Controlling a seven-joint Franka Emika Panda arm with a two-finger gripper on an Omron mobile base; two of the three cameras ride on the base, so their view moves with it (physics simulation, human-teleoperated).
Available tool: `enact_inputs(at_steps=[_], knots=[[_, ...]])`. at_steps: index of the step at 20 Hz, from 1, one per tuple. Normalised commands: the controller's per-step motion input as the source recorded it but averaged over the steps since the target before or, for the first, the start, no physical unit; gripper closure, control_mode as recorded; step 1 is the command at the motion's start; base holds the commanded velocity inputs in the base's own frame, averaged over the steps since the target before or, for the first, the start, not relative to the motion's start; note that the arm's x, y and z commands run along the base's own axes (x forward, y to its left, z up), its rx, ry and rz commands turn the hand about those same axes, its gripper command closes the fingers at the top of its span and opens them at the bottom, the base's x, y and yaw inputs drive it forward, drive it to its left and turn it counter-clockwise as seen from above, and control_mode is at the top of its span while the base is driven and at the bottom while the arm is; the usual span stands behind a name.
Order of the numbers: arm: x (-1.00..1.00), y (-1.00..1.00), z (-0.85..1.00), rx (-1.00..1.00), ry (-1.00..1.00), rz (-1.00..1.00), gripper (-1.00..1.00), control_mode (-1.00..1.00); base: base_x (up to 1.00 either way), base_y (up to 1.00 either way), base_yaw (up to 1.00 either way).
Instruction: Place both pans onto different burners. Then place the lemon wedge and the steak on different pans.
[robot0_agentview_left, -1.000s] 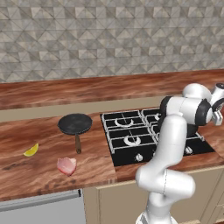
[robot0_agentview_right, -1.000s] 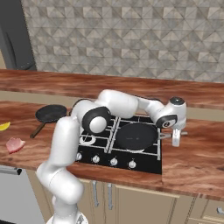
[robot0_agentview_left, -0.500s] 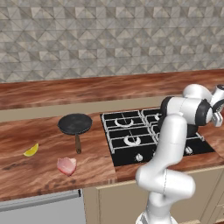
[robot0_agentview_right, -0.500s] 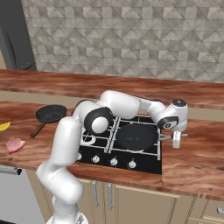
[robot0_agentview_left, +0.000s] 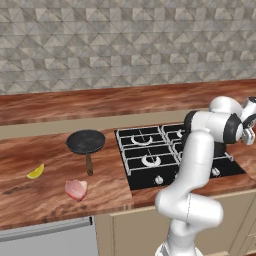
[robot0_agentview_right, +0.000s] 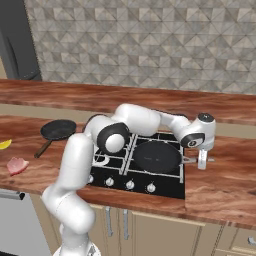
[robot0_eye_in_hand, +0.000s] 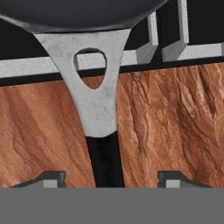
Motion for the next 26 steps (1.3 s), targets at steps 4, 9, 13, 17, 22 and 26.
enact_inputs(at_steps=[4, 9, 13, 17, 22, 26], knots=[[0.0, 0.0, 0.03, 0.0, 0.0, 0.0, -1.0, -1.0, 0.0, 0.0, 0.0], [-0.03, -0.05, 0.39, 0.0, 0.0, 0.0, -1.0, -1.0, 0.0, 0.0, 0.0], [-0.12, -0.02, 0.59, 0.0, 0.0, 0.04, -1.0, -1.0, 0.0, 0.0, 0.0], [-0.21, 0.04, 0.58, 0.0, 0.0, 0.14, -1.0, -1.0, 0.0, 0.0, 0.0], [-0.2, 0.36, 0.43, 0.0, 0.02, 0.21, -1.0, -1.0, 0.0, 0.0, 0.0], [-0.21, 0.62, 0.36, 0.0, 0.0, 0.21, -1.0, -1.0, 0.0, 0.0, 0.0]])
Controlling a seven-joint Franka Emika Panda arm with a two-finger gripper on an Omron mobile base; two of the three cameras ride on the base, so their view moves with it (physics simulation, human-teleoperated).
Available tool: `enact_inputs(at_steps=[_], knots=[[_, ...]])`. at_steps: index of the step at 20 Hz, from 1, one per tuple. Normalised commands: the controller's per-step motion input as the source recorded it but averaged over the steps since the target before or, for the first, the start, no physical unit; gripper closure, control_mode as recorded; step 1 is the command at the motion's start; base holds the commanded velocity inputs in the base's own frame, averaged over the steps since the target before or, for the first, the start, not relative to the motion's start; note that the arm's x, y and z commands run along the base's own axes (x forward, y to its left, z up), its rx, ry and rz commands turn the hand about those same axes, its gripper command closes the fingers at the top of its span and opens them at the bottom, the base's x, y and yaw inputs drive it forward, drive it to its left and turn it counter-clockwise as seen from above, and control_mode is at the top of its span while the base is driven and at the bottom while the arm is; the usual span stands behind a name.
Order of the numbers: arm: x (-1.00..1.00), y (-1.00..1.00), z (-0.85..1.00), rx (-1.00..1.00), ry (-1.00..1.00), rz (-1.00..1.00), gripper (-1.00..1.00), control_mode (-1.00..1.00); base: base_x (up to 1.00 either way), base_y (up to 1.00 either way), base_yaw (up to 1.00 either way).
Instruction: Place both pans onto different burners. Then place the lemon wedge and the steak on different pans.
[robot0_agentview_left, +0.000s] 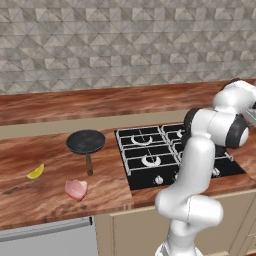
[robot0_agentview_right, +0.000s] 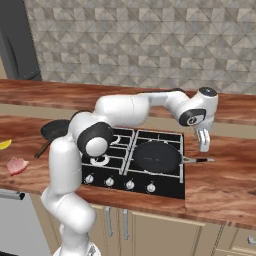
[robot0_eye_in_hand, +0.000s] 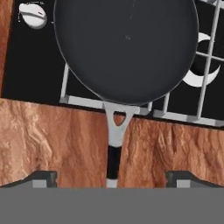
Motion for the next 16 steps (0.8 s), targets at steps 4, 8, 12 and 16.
enact_inputs(at_steps=[4, 8, 12, 16], knots=[[-0.09, 0.94, 0.52, 0.0, 0.06, 0.16, -1.0, -1.0, 0.0, 0.0, 0.0], [-0.11, 0.9, 0.37, -0.03, 0.04, 0.15, -1.0, -1.0, 0.0, 0.0, 0.0], [-0.17, 0.87, 0.26, -0.05, 0.0, 0.21, -1.0, -1.0, 0.0, 0.0, 0.0], [-0.18, 0.83, 0.13, -0.06, 0.01, 0.28, -1.0, -1.0, 0.0, 0.0, 0.0]])
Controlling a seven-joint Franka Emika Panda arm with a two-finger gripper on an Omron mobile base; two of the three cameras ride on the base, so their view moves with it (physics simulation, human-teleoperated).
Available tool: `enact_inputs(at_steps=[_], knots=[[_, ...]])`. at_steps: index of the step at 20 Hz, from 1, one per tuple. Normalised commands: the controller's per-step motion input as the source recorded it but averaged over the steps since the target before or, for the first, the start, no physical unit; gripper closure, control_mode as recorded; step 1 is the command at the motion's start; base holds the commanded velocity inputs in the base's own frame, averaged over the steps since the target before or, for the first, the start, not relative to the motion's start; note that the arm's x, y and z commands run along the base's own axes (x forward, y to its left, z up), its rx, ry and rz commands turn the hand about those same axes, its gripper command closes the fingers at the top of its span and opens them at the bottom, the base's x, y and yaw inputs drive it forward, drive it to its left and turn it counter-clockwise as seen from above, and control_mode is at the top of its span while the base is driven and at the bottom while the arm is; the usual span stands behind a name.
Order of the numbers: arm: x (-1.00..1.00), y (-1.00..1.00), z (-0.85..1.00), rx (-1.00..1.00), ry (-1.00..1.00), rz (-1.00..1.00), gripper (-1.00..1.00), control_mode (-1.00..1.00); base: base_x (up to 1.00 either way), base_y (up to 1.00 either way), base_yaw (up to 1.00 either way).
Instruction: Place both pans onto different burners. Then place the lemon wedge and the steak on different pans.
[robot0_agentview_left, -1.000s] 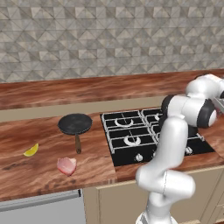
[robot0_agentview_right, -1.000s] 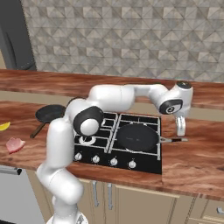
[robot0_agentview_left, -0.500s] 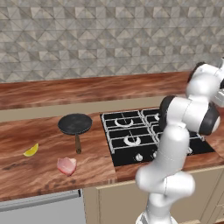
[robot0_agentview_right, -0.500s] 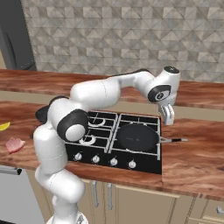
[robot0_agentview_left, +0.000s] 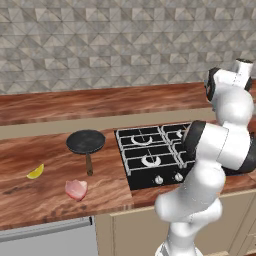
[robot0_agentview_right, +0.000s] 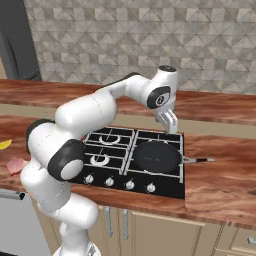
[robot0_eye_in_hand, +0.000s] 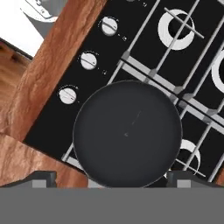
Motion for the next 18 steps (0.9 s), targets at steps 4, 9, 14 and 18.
enact_inputs(at_steps=[4, 9, 14, 18], knots=[[-0.09, 0.76, 0.0, -0.06, 0.02, 0.3, -1.0, -1.0, 0.0, 0.0, 0.0], [-0.01, 0.78, 0.0, -0.06, 0.02, 0.3, -1.0, -1.0, 0.0, 0.0, 0.0], [0.0, 0.77, 0.0, -0.06, 0.02, 0.3, -1.0, -1.0, 0.0, 0.0, 0.0], [0.0, 0.79, 0.0, -0.06, 0.07, 0.29, -1.0, -1.0, 0.0, 0.0, 0.0]])
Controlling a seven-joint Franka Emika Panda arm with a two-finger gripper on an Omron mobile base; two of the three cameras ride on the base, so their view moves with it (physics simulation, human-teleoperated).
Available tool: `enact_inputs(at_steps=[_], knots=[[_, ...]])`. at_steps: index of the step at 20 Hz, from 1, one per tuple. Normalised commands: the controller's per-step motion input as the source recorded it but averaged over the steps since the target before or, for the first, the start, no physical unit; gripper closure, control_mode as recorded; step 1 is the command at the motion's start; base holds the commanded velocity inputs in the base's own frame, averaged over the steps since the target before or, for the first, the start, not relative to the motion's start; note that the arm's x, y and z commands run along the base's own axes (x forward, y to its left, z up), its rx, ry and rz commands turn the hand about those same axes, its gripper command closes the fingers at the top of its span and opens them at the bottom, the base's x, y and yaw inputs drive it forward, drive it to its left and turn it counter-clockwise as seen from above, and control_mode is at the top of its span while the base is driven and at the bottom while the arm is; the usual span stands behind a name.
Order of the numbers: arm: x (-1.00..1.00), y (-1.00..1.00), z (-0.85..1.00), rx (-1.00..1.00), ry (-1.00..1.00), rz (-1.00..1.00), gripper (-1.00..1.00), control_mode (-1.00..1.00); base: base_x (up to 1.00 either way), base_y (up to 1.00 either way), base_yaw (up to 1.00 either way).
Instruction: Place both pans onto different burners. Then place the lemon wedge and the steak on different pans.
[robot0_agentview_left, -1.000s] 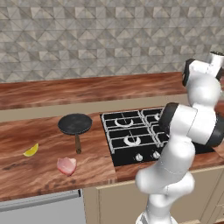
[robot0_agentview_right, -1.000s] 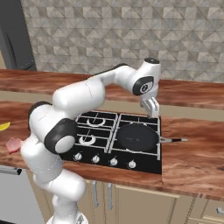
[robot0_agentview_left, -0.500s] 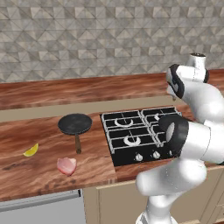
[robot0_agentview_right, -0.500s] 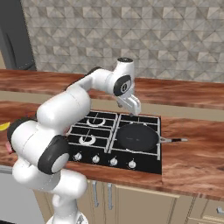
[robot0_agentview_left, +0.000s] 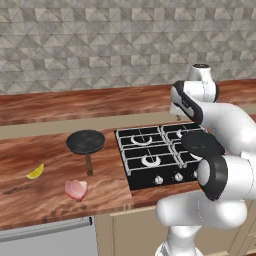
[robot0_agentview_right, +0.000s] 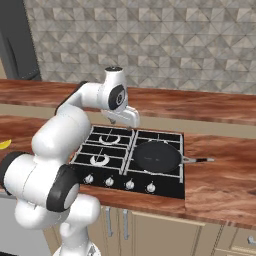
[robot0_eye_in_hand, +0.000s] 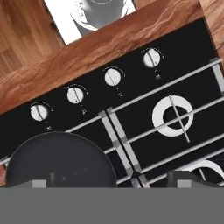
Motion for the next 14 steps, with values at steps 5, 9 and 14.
enact_inputs(at_steps=[5, 9, 14], knots=[[0.0, 0.78, 0.0, -0.08, 0.05, 0.28, -1.0, -1.0, 0.0, 0.0, 0.0], [0.0, 0.74, 0.0, -0.07, 0.05, 0.26, -1.0, -1.0, 0.0, 0.0, 0.0], [0.0, 0.64, 0.0, -0.01, 0.06, 0.24, -1.0, -1.0, 0.0, 0.0, 0.0]])
